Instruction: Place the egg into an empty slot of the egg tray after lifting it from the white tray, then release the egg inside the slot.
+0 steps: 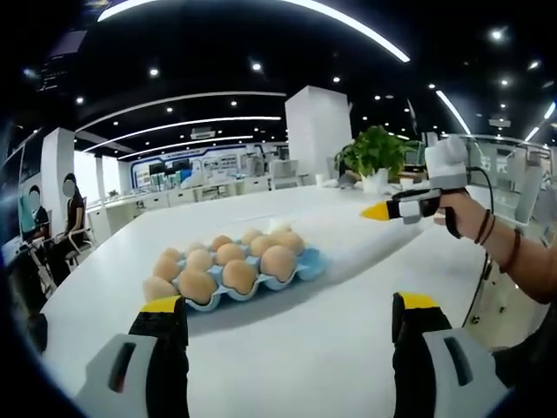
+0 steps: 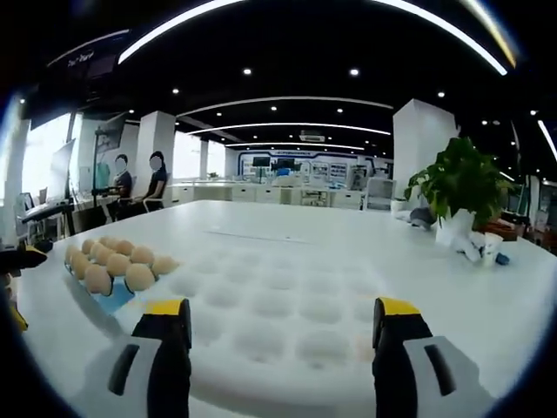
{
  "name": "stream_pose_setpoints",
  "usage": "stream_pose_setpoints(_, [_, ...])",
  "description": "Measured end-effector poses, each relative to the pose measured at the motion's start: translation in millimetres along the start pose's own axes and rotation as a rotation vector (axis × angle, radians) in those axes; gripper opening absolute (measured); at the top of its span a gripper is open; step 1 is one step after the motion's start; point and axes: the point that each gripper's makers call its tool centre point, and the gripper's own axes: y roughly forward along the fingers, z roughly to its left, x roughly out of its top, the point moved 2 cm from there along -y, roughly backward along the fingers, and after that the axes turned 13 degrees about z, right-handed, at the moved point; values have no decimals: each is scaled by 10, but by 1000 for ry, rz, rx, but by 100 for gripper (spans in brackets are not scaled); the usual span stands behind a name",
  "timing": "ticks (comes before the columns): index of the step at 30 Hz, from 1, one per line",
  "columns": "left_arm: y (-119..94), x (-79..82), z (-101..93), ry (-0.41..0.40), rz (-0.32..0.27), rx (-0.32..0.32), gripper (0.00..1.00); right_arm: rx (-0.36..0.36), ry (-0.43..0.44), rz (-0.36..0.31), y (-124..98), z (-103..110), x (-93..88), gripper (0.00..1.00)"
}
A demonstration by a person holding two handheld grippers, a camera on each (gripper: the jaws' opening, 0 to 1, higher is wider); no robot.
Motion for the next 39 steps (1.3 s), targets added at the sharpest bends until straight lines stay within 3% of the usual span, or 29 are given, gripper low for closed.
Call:
stream_pose_setpoints(19, [15,5,1,3,11,4,99,-93,44,17,-32,-433,-127,75])
stream_pose_setpoints(26, [4,16,15,3,8,9,99,-148,55,16,-62,-636,-194,53])
stream_pose_setpoints(39, [-33,-8,92,1,9,15,99,-177,20,55,8,-682,-307,31])
